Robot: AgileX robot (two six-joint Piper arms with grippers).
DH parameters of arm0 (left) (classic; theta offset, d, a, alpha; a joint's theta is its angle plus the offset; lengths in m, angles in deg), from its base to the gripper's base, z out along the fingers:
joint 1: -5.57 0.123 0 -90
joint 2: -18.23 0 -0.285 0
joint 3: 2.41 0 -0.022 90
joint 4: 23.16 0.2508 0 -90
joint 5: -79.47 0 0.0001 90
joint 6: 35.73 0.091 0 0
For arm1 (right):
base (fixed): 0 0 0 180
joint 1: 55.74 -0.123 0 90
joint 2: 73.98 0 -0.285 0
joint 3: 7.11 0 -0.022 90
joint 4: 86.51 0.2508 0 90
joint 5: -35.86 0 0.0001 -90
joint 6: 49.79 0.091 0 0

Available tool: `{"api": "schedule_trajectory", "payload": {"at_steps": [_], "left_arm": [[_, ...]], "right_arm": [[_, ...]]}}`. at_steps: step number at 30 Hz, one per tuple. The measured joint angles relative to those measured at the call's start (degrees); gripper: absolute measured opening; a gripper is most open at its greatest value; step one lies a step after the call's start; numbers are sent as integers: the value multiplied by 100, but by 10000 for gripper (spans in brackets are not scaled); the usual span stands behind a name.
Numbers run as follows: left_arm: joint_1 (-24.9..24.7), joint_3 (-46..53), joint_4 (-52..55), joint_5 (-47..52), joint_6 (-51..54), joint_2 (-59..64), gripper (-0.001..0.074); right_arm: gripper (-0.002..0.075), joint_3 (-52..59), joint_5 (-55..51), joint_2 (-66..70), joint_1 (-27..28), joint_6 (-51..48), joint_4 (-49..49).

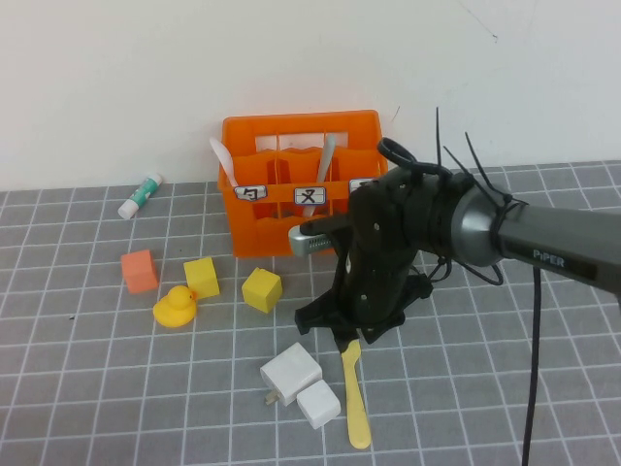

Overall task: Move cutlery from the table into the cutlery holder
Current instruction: Pick up the knife

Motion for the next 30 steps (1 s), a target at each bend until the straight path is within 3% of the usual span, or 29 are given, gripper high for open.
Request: {"api": "schedule_trajectory", "payload": {"at_steps": [19,26,30], "left_arm": [[0,0,-3,0,0,0,-1],[0,0,-3,0,10,0,-1],[0,0,-3,0,10,0,-1]], "right_arm": [[281,-60,-275,254,-369,658,-284],[113,-60,-247,257,-369,617,-310],[113,-60,-169,237,-380,93,-300]]}}
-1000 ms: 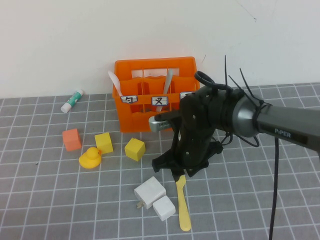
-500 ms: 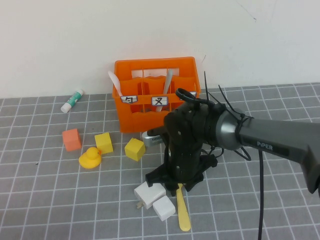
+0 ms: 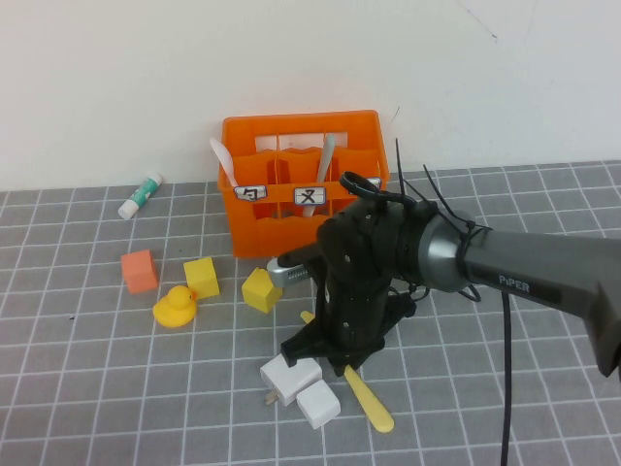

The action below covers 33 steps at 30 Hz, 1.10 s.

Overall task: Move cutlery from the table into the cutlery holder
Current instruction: Pick up the knife, then place the knife on the box

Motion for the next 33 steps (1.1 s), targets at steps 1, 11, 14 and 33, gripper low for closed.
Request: {"api": "schedule_trajectory", "payload": {"at_steps": [1,11,14,33], "left_arm": [[0,0,0,0,0,0,-1],[0,0,0,10,0,0,-1],[0,0,0,10,0,0,-1],[0,0,0,10,0,0,-1]], "right_arm": [[113,0,8,-25,-12,-89,0],[106,0,445,-582,-49,-352,-10],[106,0,517,-746,-49,-386,-10],[106,57,2883,-1668,243,-1916,208]]}}
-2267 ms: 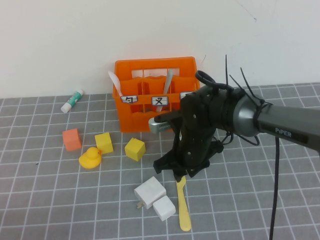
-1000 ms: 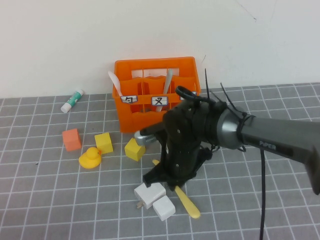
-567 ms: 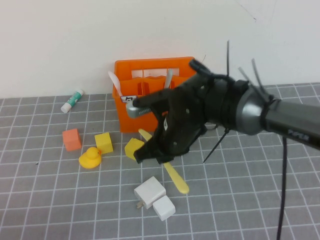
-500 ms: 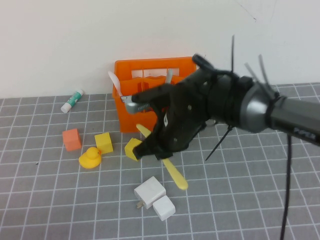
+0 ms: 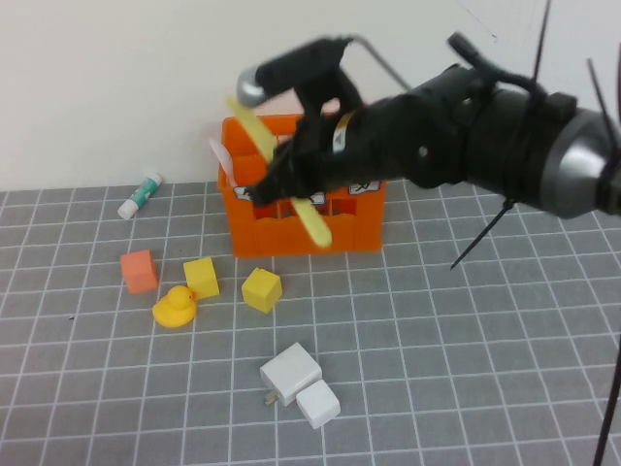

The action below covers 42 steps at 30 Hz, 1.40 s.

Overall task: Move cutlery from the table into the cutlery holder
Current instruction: Place the knife on the box

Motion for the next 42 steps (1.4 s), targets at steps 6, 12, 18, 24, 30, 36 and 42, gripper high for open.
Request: {"api": "schedule_trajectory", "payload": {"at_steps": [6,12,18,24,30,36,42], "left_arm": [[0,0,0,0,0,0,-1],[0,0,0,0,0,0,-1],[0,0,0,0,-11,0,-1],[0,0,0,0,-11,0,-1],[0,0,-9,0,-11,0,-1],[0,0,-9,0,-11,0,-1],[0,0,-9,0,-11,0,-1]], "right_arm": [[106,0,1106,-24,100,-645,263],[106,356,2509,-81,175,-1217,870],[106,1096,4004,-247,250,-1515,1382],[106,1650,5331,-311,379,-1368,1538],[106,1917,5990,-315,510,-993,1544],[106,1919,6257,-180,663,-738,1381],[105,1928,6492,266,817,-611,1248]]}}
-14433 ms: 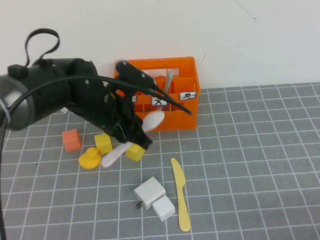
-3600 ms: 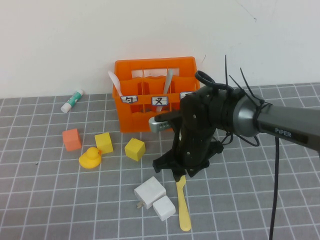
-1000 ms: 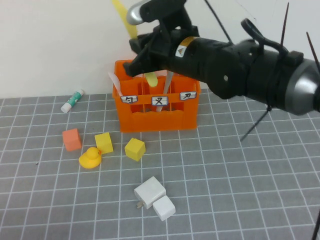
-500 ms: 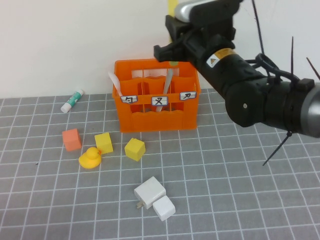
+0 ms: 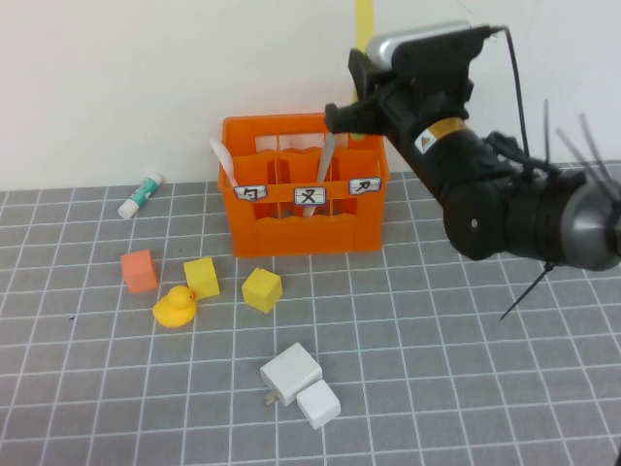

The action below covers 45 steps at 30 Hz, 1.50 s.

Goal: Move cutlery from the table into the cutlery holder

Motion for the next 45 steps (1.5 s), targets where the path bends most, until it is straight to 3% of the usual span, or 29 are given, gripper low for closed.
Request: {"api": "schedule_trajectory", "payload": {"at_steps": [13,15,21,27,32,37,45], "left_arm": [[0,0,0,0,11,0,-1],[0,0,0,0,11,0,-1],[0,0,0,0,11,0,-1],[0,0,0,0,11,0,-1],[0,0,-2,0,11,0,-1],[0,0,-12,0,11,0,-1],[0,0,-12,0,11,0,-1]], "right_arm": [[107,0,124,562,86,29,97],[133,0,124,571,86,68,97],[304,0,44,571,134,216,101],[330,41,-170,376,106,1187,101],[243,597,-232,-661,-129,1309,-217],[55,1814,-216,-1976,-256,808,-444],[0,3670,-327,-3750,-256,319,-2318]]}}
